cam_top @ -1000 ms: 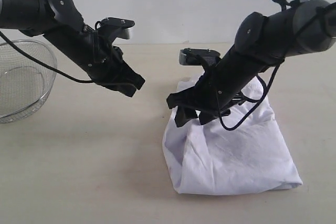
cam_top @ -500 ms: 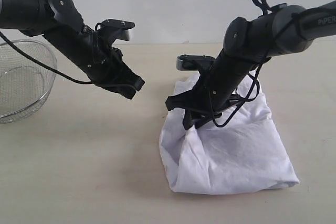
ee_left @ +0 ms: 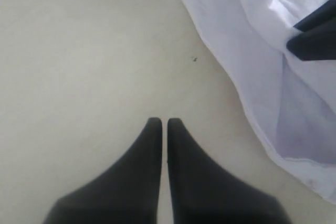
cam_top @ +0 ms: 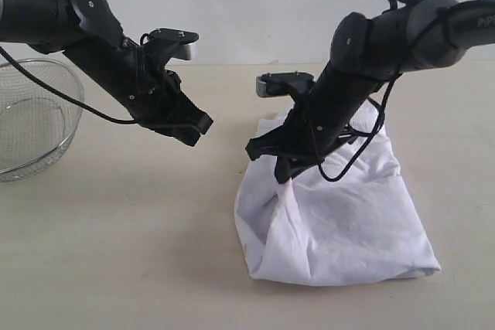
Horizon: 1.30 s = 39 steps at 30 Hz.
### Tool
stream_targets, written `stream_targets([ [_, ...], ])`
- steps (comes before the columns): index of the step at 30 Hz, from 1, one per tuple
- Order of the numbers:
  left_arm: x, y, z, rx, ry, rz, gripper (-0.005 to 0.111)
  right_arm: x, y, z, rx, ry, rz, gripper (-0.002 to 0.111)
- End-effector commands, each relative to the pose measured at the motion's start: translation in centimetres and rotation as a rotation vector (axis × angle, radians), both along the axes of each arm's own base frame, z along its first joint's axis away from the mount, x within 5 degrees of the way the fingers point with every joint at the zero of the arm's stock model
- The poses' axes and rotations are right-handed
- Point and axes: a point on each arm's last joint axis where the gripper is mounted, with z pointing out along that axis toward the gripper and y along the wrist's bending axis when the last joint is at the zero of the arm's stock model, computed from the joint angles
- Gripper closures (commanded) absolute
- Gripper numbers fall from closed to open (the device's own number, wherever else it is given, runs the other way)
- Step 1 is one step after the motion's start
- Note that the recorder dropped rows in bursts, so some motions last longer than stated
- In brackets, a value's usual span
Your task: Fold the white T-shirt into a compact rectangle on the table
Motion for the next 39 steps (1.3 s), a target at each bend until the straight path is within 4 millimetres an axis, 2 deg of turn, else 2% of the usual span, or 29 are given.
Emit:
stream_targets([
  [1, 0.0, 0.1, 0.5, -0.001, -0.006, 0.004, 0.102, -0.3, -0.6, 4.3, -0.032, -0.14, 0.052, 0.108],
  [7, 0.1, 0.2, 0.5, 0.002, -0.013, 0.004, 0.102, -0.7, -3.4, 7.8, -0.076, -0.201, 0.021, 0.108],
  [11, 0.2, 0.1, 0.1, -0.001, -0.009, 0.01, 0.102, -0.8, -5.9, 9.0, -0.08, -0.201, -0.039, 0.108],
  [20, 0.2, 0.5, -2.7, 0.08, 0.083, 0.028, 0.102, -0.6, -9.9, 9.4, -0.142, -0.192, -0.1, 0.108],
  [25, 0.5, 0.3, -2.9, 0.068, 0.069, 0.038, 0.102, -0.8, -12.5, 10.2, -0.152, -0.196, -0.147, 0.108],
  [33, 0.4, -1.2, -7.2, 0.081, 0.127, 0.025, 0.102, -1.3, -12.7, 11.1, -0.138, -0.203, -0.147, 0.108],
  [39, 0.9, -3.6, -7.3, -0.004, 0.071, 0.027, 0.102, -1.8, -12.5, 12.3, -0.112, -0.223, -0.15, 0.108],
])
